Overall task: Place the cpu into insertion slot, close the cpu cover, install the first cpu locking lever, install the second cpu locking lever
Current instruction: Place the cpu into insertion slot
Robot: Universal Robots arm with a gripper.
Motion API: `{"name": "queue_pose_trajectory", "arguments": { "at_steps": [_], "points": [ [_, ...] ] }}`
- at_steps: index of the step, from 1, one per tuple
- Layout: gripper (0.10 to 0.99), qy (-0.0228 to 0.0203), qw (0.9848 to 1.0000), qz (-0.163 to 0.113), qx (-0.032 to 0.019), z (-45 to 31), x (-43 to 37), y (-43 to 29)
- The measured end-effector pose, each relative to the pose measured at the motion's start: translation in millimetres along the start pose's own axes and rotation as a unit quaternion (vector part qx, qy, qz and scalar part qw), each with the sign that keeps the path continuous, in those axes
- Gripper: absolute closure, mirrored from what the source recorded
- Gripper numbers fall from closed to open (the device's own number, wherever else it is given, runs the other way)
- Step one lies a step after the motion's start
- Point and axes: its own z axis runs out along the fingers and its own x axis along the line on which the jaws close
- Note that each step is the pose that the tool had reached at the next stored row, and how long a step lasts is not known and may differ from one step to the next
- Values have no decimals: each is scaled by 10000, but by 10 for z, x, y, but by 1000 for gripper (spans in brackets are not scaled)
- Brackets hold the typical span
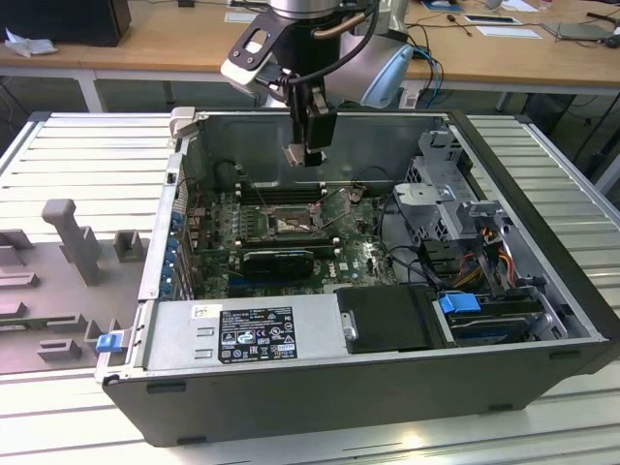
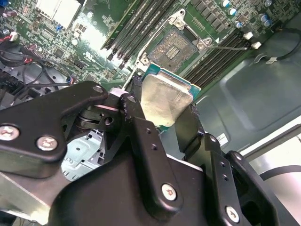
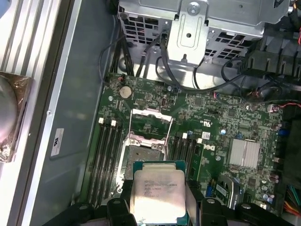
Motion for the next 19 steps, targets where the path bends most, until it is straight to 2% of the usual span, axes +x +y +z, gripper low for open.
{"name": "queue_pose_trajectory", "arguments": {
  "at_steps": [19],
  "points": [
    [561, -31, 9994, 350, -7, 33, 0, -3]
  ]
}}
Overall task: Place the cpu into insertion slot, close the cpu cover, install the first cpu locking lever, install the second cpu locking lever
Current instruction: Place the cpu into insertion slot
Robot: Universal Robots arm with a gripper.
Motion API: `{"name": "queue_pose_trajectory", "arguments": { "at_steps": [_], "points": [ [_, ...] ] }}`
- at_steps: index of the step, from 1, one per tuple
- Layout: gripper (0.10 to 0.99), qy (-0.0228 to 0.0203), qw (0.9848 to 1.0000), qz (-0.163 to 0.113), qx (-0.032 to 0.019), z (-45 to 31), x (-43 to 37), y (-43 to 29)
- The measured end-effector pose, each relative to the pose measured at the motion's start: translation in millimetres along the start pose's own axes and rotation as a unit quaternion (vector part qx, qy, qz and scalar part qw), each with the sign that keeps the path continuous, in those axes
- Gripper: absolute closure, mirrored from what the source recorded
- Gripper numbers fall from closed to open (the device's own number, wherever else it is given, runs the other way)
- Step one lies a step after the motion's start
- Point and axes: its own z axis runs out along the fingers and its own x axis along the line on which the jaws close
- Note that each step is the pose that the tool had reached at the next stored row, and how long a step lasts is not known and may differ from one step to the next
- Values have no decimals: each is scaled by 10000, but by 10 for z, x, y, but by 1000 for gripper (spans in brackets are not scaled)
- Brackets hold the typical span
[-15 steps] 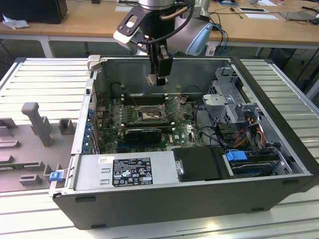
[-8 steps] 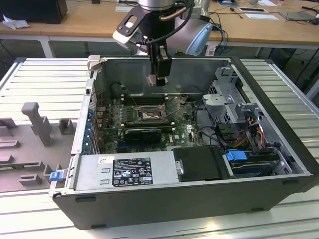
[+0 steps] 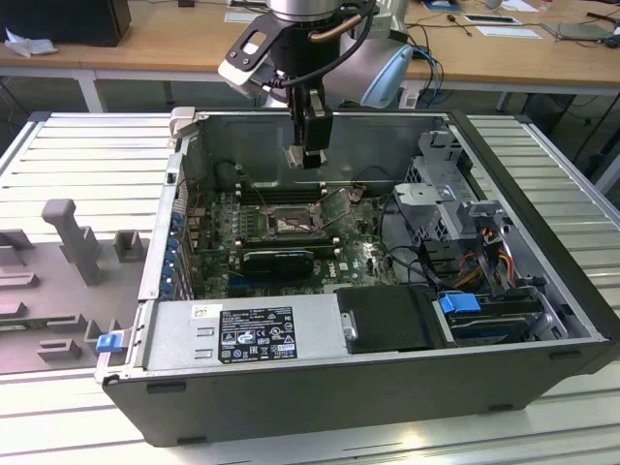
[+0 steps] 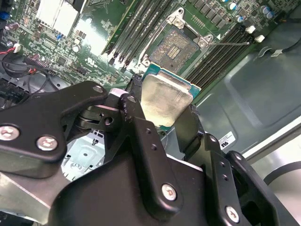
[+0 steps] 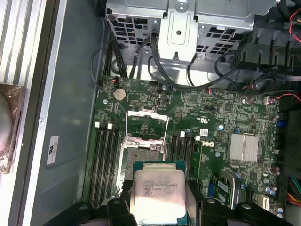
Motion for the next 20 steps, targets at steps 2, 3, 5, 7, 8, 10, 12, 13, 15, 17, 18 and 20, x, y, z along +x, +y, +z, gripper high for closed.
{"name": "queue_pose_trajectory", "arguments": {
  "at_steps": [2, 3, 5, 7, 8, 10, 12, 13, 15, 17, 18, 20],
  "points": [
    [561, -3, 10000, 31, 0, 29, -1, -4],
    [561, -3, 10000, 34, 0, 39, -1, -5],
    [561, -4, 10000, 38, 0, 66, -1, -8],
    [561, -4, 10000, 40, 0, 77, -1, -9],
    [561, -4, 10000, 41, 0, 84, -1, -10],
    [561, -4, 10000, 42, 0, 100, -2, -12],
    [561, -4, 10000, 43, 0, 112, -2, -13],
    [561, -4, 10000, 43, -1, 118, -2, -13],
    [561, -4, 10000, 43, 0, 128, -2, -14],
    [561, -4, 10000, 43, -1, 141, -2, -16],
    [561, -4, 10000, 43, -1, 144, -3, -16],
    [561, -4, 10000, 43, -1, 157, -3, -17]
  ]
}}
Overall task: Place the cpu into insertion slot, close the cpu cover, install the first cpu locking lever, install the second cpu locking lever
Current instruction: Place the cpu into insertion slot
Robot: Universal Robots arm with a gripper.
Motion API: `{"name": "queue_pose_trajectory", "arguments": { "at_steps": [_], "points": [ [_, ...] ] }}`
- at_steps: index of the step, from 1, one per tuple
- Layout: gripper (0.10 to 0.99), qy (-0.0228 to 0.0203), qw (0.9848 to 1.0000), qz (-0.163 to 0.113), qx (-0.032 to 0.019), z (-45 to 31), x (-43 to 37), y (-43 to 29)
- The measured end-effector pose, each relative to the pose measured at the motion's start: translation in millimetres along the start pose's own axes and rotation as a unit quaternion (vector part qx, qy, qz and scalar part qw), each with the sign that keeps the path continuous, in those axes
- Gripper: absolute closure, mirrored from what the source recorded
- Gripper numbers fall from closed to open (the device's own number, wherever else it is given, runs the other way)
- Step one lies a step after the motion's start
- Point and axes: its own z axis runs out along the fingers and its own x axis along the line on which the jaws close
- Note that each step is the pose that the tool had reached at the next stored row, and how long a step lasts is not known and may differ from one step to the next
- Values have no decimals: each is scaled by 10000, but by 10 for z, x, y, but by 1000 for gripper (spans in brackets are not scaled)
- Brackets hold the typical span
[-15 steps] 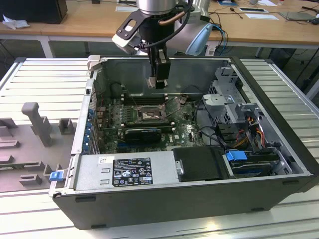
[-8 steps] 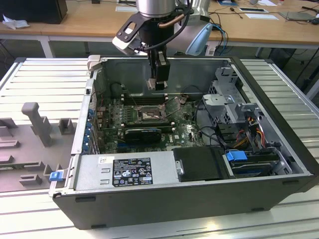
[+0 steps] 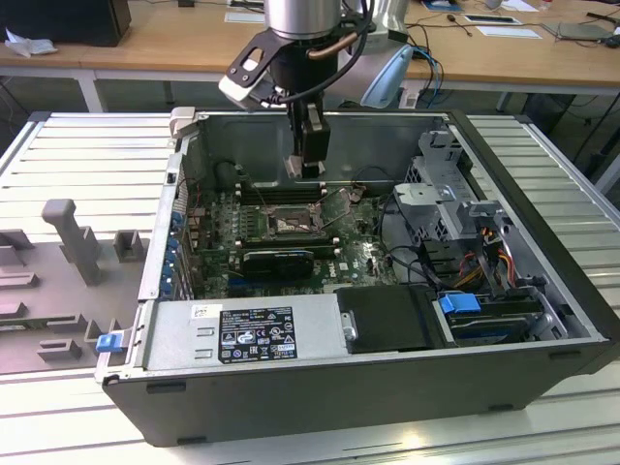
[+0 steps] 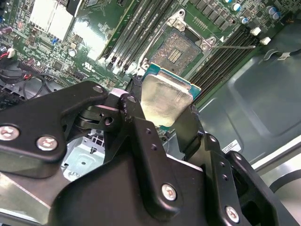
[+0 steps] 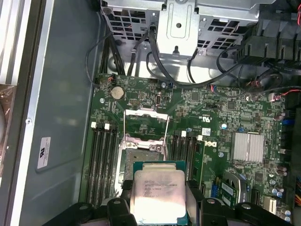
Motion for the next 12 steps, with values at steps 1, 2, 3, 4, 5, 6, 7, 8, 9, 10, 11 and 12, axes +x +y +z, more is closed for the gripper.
{"name": "queue_pose_trajectory", "arguments": {
  "at_steps": [1, 2, 3, 4, 5, 6, 7, 8, 9, 10, 11, 12],
  "points": [
    [561, 0, 10000, 0, 0, 4, 0, 0],
    [561, 0, 10000, 0, 0, 8, 0, -1],
    [561, 0, 10000, 0, 0, 12, 0, -1],
    [561, 0, 10000, 0, 0, 16, 0, -1],
    [561, 0, 10000, 0, 0, 21, -1, -2],
    [561, 0, 10000, 0, 1, 24, 0, -2],
    [561, 0, 10000, 0, 0, 27, 0, -3],
    [561, 0, 10000, 0, 0, 31, -1, -3],
    [561, 0, 10000, 0, 0, 35, -1, -3],
    [561, 0, 10000, 0, 0, 39, -1, -4],
    [561, 0, 10000, 0, 0, 42, -1, -4],
    [561, 0, 10000, 0, 0, 45, -1, -4]
  ]
}}
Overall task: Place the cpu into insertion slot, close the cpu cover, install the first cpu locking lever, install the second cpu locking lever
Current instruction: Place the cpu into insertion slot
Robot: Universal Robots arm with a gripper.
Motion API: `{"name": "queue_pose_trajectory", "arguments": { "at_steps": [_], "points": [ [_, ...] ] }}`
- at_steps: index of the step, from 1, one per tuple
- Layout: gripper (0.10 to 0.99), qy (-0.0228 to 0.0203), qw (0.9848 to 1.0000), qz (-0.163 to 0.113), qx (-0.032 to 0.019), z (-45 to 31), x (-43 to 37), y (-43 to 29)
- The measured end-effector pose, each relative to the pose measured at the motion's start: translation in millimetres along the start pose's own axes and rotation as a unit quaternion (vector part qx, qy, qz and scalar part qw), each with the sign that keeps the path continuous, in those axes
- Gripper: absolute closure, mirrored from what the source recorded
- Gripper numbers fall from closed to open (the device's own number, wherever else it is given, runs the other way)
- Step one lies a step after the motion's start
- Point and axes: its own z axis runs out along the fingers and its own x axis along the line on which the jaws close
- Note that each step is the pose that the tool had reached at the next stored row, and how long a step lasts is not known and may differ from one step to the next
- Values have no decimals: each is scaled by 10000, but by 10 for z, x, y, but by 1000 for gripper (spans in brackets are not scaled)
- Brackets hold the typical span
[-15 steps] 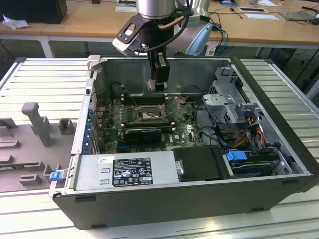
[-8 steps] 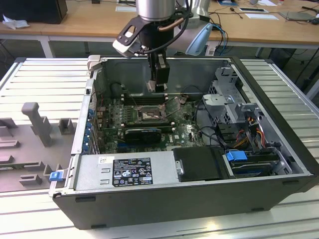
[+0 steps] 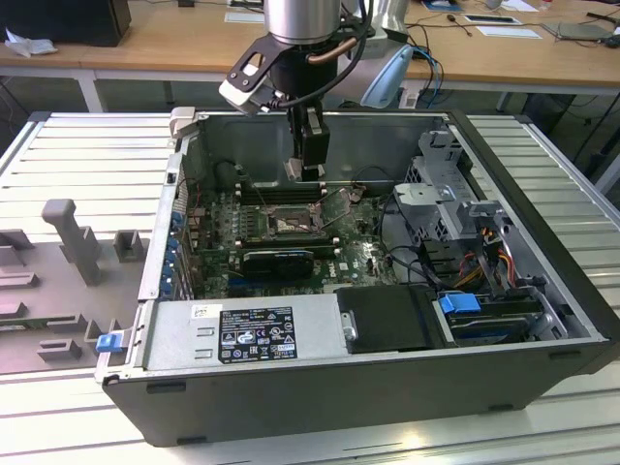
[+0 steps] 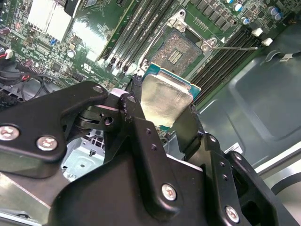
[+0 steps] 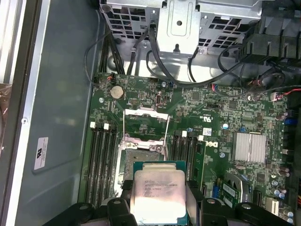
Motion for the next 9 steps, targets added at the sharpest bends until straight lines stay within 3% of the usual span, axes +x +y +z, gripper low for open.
{"name": "queue_pose_trajectory", "arguments": {
  "at_steps": [9],
  "points": [
    [561, 1, 10000, 0, 0, 43, -1, -4]
  ]
}}
